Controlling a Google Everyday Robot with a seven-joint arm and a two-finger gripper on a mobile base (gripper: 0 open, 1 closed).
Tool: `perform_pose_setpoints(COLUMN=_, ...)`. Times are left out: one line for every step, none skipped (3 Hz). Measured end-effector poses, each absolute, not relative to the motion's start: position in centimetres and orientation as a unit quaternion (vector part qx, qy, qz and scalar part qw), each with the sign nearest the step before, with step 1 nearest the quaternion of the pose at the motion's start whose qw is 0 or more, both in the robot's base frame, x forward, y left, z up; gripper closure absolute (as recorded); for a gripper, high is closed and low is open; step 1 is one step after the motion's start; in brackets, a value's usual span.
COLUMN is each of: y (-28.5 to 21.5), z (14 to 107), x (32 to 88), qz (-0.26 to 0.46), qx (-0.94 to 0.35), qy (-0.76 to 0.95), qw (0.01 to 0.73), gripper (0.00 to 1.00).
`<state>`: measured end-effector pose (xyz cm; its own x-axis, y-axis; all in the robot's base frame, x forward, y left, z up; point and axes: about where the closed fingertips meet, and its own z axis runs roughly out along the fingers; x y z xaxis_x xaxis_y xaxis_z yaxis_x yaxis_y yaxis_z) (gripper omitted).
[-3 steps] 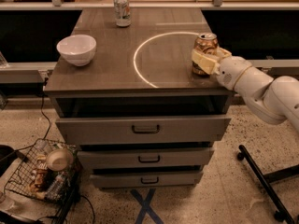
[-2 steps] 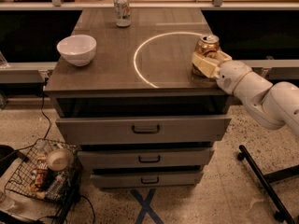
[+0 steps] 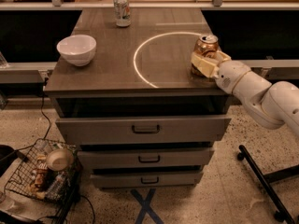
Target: Place orange can upright
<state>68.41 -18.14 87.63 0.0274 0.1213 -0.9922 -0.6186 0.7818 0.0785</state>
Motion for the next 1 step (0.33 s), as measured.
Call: perform_pose_setpoints(y=-17.87, z=87.69, x=68.43, qz=0.269, qx=-0.194, qy=0.643, qw=0.690, gripper=0.27)
